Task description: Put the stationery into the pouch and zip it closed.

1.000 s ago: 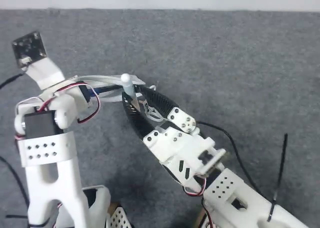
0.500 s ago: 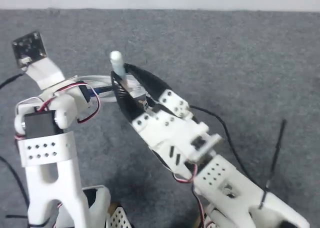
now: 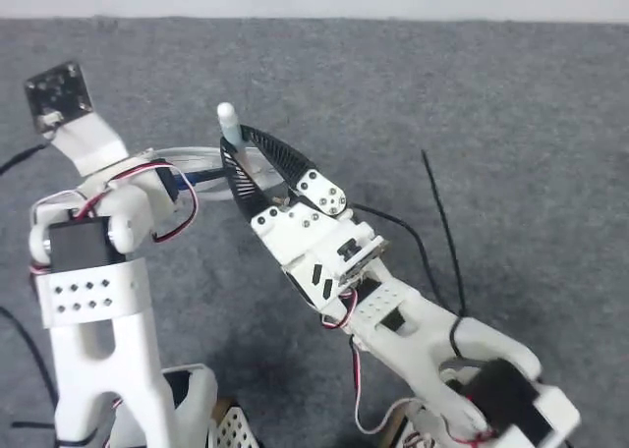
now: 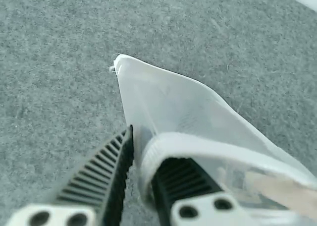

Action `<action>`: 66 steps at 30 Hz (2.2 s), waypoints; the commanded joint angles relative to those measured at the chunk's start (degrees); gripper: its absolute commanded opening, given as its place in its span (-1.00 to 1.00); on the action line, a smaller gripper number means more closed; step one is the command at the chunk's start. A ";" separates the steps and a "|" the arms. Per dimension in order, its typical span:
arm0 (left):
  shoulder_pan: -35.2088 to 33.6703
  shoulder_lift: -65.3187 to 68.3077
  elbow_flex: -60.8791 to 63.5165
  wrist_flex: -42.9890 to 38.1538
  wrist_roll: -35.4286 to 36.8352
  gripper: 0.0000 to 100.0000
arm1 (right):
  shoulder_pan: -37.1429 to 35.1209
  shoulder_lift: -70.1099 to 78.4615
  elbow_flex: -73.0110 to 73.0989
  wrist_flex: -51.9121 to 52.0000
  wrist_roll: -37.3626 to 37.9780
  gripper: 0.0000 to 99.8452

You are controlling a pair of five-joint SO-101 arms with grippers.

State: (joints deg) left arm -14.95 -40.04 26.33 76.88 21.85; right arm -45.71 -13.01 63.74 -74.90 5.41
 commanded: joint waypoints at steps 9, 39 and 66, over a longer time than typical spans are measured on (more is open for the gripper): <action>-0.09 -1.67 -0.57 -2.20 -0.44 -0.97 | -5.85 2.77 10.29 -4.97 19.69 -0.99; -0.18 -1.67 -0.22 -2.20 -1.85 -0.97 | -6.20 -0.22 10.11 7.43 20.75 -0.95; -0.18 -1.41 -0.22 -2.20 -1.93 -0.97 | -5.85 -39.87 10.55 57.98 4.13 -0.63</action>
State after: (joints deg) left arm -15.03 -40.04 27.30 76.70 20.44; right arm -51.34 -49.76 77.19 -20.92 11.03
